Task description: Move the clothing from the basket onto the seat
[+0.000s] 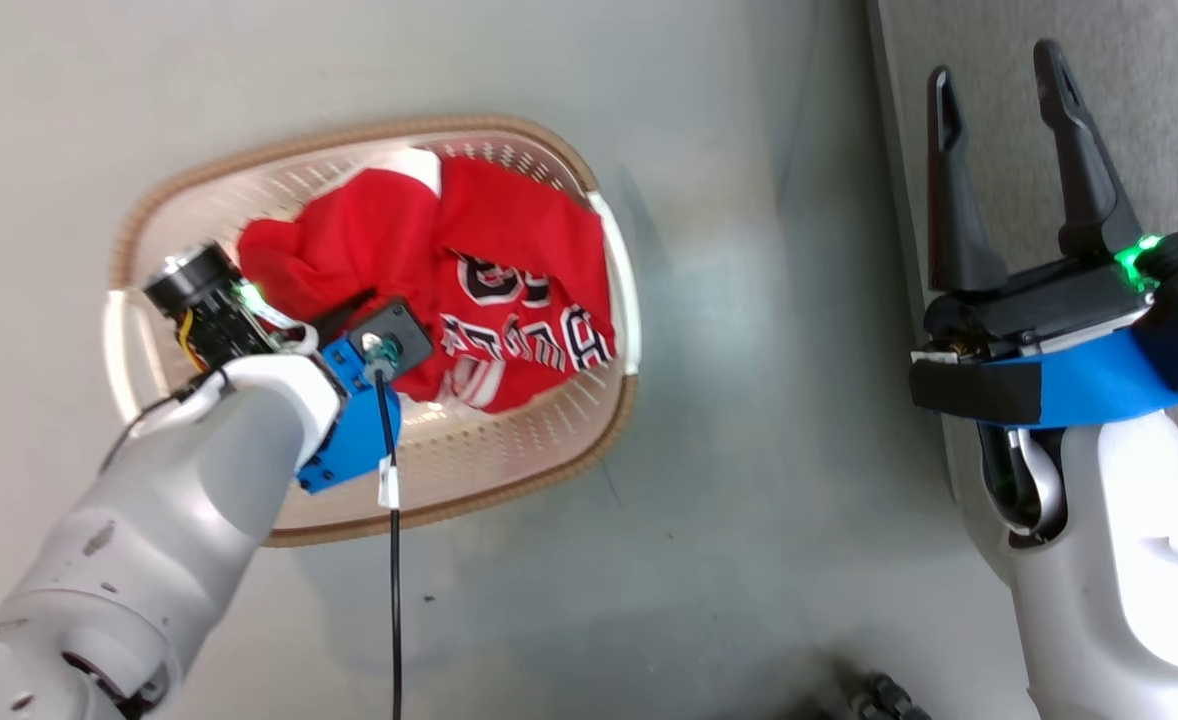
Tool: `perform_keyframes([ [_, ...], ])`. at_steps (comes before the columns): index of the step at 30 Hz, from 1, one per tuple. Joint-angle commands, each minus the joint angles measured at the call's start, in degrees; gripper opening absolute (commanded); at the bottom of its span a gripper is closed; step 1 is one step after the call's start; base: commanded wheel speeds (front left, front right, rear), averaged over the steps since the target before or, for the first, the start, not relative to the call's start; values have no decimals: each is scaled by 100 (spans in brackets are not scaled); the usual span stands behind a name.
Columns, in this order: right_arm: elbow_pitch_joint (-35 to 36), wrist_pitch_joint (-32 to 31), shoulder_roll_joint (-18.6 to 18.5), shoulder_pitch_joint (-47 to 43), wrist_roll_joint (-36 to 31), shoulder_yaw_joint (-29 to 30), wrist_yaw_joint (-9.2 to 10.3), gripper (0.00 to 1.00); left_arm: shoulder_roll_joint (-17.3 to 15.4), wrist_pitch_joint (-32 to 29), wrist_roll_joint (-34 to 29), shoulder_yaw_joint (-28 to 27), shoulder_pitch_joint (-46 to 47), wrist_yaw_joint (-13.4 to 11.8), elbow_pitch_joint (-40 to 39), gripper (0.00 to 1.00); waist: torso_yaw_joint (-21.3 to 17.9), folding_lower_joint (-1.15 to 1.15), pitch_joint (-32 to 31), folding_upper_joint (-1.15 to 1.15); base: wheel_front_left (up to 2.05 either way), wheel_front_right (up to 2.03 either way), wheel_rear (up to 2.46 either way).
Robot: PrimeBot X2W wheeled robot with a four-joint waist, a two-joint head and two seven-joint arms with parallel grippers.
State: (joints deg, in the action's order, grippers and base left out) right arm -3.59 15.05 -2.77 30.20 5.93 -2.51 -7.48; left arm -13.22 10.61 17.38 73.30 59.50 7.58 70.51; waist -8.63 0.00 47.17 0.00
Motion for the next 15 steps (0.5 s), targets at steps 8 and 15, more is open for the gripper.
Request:
perform_keyframes([
  [8,-193,20,-21,-390,-226,119,-3,100,317,420,362,-123,-313,-26,-69,0,553,0,-1047,0,0,0,0],
  [15,-318,20,-22,-736,-310,197,-2,100,367,462,678,-560,-658,-137,-685,0,792,0,-1728,0,0,0,0],
])
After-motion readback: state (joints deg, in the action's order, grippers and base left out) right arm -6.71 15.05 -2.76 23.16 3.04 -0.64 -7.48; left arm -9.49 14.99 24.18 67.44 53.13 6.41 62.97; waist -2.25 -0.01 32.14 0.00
